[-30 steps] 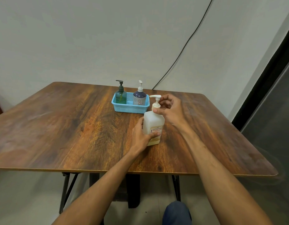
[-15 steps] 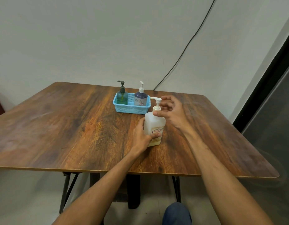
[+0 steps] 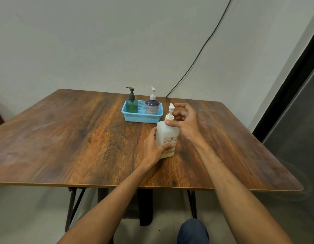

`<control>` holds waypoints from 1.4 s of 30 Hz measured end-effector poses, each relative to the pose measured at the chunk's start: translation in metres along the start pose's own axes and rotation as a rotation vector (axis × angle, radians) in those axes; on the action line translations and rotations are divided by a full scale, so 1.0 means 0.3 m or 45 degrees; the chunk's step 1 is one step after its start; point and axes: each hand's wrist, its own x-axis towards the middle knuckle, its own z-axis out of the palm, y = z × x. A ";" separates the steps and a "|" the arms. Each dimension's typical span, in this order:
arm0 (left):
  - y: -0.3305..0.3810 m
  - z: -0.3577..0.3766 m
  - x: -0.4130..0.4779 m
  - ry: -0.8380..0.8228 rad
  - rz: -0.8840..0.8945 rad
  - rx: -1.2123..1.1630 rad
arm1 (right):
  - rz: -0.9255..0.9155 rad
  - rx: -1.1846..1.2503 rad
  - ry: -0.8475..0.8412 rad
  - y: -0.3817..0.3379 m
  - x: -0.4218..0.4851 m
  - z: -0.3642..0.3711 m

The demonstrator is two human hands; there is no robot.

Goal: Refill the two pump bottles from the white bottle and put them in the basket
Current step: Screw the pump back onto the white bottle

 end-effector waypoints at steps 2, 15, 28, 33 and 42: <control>0.003 0.000 -0.001 -0.001 0.001 0.004 | -0.009 -0.038 0.028 0.004 0.006 0.016; -0.004 -0.003 0.000 0.018 0.002 -0.005 | 0.016 0.002 0.046 0.010 -0.004 0.041; 0.001 -0.001 0.001 -0.005 -0.001 -0.007 | -0.035 -0.021 0.022 0.010 -0.007 0.037; -0.003 -0.002 0.003 -0.017 -0.006 -0.010 | -0.009 0.023 -0.026 0.011 0.000 0.013; 0.000 0.000 0.001 -0.008 0.004 -0.015 | -0.024 0.024 -0.038 0.024 -0.014 0.001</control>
